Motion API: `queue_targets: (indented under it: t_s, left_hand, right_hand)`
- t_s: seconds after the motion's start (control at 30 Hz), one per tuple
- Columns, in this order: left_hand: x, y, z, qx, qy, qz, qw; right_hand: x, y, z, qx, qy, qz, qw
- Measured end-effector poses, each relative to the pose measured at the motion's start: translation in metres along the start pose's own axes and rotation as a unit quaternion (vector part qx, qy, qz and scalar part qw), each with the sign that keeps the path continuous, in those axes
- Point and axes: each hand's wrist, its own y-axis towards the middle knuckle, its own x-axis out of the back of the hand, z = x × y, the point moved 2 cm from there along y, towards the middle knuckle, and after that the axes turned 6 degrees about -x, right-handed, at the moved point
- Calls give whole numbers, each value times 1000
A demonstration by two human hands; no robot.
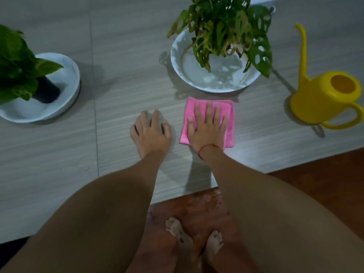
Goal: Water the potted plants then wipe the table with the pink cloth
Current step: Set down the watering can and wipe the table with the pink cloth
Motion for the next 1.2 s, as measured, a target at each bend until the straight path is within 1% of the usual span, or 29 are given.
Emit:
queue_targets:
  t_s: [0.07, 0.13, 0.2, 0.23, 0.3, 0.37, 0.43, 0.53, 0.73, 0.83, 0.9, 1.03, 1.2]
  left_hand:
    - [1, 1, 2, -2, -11, 34, 999]
    - [2, 1, 7, -19, -6, 61, 998]
    - [8, 2, 18, -30, -12, 64, 997]
    - [12, 3, 26, -24, -13, 53, 998]
    - [20, 6, 45, 15, -6, 36, 999]
    - [22, 9, 70, 64, 6, 50, 997]
    - [21, 8, 89, 92, 19, 69, 993]
    - [20, 6, 97, 84, 18, 80, 993]
    - [17, 8, 99, 79, 7, 69, 994]
    - [16, 8, 99, 72, 8, 71, 995]
    - [15, 8, 99, 68, 9, 75, 995]
    - [15, 8, 98, 67, 10, 81, 994]
    - [23, 10, 94, 67, 3, 102, 992]
  right_hand:
    - [-2, -13, -5, 64, -13, 6, 998]
    - [-1, -24, -21, 109, -29, 15, 993]
    - [1, -29, -32, 123, -40, 32, 991]
    - [2, -29, -32, 122, -47, 32, 991]
    - [1, -26, -24, 106, -53, 20, 993]
    - [-2, -21, -14, 72, -35, 5, 997]
    - [-4, -13, -3, 44, -12, 5, 999]
    - [-4, 7, 16, 17, 21, 2, 1000]
    - [-2, 46, 62, -43, 83, -68, 993]
    - [-2, 62, 81, -51, 94, -79, 991]
    - [-5, 69, 94, -33, 92, -65, 993]
    - [-8, 66, 104, 64, 46, -31, 996]
    - [-9, 21, 95, 180, 24, -8, 983]
